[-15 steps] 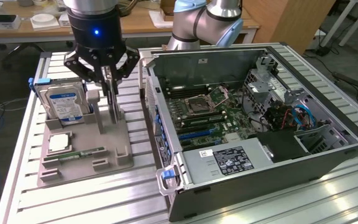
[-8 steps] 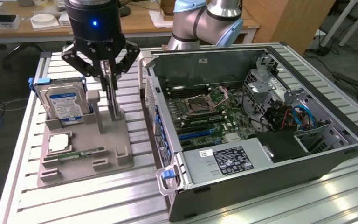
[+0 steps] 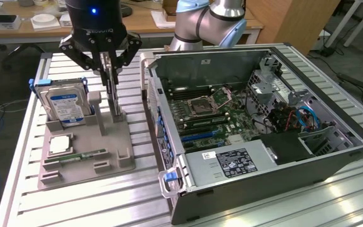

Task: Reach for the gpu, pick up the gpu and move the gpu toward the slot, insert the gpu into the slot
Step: 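Pick up the gpu and move the gpu toward the slot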

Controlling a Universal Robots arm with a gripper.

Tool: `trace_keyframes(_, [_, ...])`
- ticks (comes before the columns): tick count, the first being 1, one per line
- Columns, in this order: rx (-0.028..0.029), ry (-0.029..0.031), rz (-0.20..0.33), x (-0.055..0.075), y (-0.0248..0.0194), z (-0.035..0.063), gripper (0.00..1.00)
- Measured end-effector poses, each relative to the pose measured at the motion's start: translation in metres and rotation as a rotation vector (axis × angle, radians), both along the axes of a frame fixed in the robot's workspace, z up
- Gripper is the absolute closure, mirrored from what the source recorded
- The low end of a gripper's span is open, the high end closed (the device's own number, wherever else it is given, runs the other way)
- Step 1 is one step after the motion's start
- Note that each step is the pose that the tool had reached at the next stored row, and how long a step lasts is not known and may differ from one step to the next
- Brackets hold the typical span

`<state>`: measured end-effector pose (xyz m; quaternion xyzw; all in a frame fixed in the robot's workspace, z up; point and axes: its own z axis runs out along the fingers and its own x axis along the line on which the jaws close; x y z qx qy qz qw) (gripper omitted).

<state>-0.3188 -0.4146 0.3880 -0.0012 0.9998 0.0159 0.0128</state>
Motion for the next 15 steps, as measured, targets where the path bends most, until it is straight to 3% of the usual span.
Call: trace_keyframes(15, [0.0, 0.0, 0.0, 0.0, 0.0, 0.0344, 0.74])
